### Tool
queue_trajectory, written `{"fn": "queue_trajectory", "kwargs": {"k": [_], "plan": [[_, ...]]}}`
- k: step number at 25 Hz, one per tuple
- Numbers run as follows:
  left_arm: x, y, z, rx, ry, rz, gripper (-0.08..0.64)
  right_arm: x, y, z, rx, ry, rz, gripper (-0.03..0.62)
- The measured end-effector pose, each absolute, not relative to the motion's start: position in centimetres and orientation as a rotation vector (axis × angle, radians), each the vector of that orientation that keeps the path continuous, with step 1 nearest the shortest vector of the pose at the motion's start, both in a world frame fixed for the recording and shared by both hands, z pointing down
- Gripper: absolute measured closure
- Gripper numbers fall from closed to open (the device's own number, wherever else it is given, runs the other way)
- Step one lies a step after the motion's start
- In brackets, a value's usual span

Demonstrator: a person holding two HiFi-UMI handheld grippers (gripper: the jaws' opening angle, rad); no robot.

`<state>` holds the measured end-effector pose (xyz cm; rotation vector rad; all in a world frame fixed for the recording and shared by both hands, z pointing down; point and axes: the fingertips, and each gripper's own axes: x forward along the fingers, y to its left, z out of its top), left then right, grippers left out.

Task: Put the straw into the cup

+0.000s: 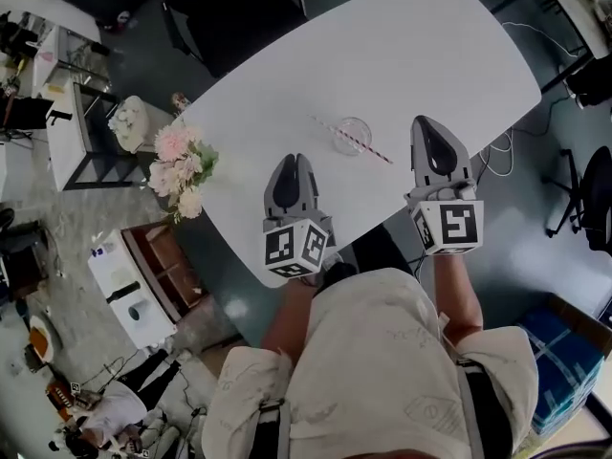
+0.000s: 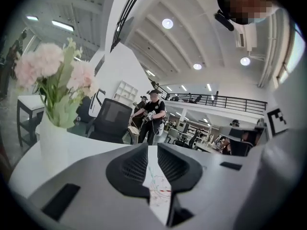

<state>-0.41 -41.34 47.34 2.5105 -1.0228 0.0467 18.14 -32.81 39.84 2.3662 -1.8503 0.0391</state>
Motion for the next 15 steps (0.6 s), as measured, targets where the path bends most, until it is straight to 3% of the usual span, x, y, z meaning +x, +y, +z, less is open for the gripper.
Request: {"fn": "queue_trajectory", "kwargs": {"k": [15], "plan": [[-6.3, -33.4, 33.7, 3.013, -1.017, -0.098, 0.511, 10.0, -24.0, 30.8, 2.474, -1.804, -0.222, 0.591]]}}
